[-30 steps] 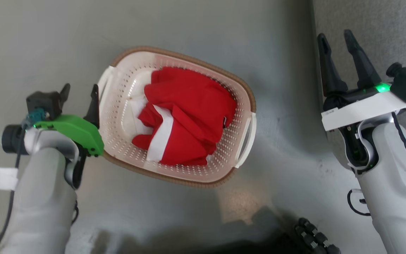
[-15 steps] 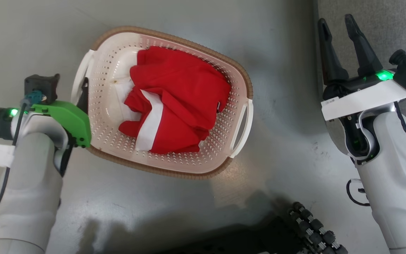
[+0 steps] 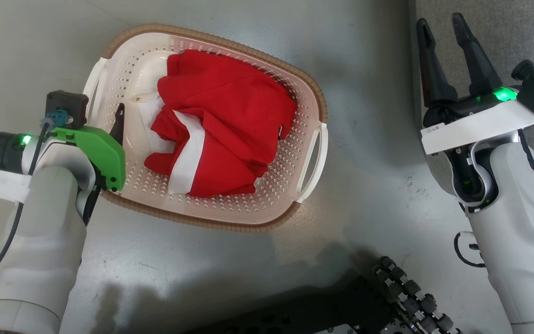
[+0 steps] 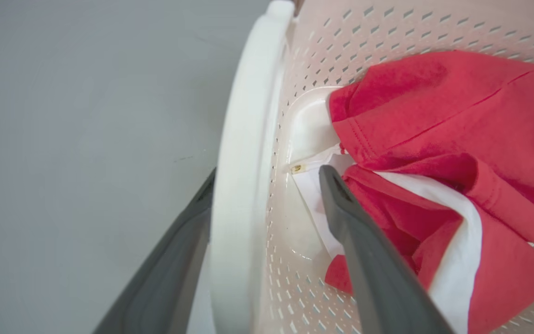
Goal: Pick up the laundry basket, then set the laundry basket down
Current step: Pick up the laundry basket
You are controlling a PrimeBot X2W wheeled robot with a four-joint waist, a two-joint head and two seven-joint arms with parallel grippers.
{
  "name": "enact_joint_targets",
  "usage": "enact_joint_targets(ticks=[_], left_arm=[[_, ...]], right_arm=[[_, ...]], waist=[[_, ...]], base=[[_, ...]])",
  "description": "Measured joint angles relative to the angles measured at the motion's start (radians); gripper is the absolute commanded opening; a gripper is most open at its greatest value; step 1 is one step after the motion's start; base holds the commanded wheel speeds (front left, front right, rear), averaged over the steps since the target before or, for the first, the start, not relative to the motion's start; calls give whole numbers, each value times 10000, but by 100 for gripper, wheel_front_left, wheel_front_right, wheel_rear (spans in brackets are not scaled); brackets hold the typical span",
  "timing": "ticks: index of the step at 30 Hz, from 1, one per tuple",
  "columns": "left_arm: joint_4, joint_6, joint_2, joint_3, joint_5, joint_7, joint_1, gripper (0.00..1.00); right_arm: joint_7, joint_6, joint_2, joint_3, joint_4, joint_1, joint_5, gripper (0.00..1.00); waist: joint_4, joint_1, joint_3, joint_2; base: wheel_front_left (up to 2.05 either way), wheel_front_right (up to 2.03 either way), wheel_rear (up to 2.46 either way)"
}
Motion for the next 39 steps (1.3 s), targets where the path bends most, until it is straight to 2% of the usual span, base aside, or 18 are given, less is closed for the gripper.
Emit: enact_joint_targets(ticks=[1, 3, 4, 5, 7, 12, 20, 39], left_arm=[[29, 2, -4, -59, -36, 0, -20, 95], [71, 0, -15, -150, -88, 0, -37, 49], [71, 0, -15, -150, -88, 0, -37, 43], [100, 0, -23, -180, -136, 0, -45, 31], [180, 0, -36, -245, -205, 0, -89, 0], [362, -61, -19, -439, -382, -59, -230, 0], [658, -42, -337, -397, -1367, -387, -218, 0], [999, 38, -1039, 520, -3193, -945, 103, 0]], right_arm=[[0, 0, 0, 0, 2, -1, 0, 100], [0, 0, 2, 2, 10, -11, 0, 100], [0, 0, 2, 2, 10, -11, 0, 100], [0, 0, 2, 2, 15, -23, 0, 100], [0, 0, 2, 6, 29, -58, 0, 100], [0, 0, 10, 13, 61, -156, 0, 100], [0, 0, 52, 52, 184, -156, 0, 100], [-2, 0, 25, 128, 263, -155, 0, 100]], waist=[[-3, 0, 11, 0], [-7, 0, 30, 0], [-7, 0, 30, 0], [-9, 0, 36, 0], [-12, 0, 43, 0], [-7, 0, 32, 0], [53, 0, -264, 0], [274, 0, -607, 0]], base=[[0, 0, 0], [0, 0, 0], [0, 0, 0], [0, 0, 0], [0, 0, 0], [0, 0, 0], [0, 0, 0], [0, 0, 0]])
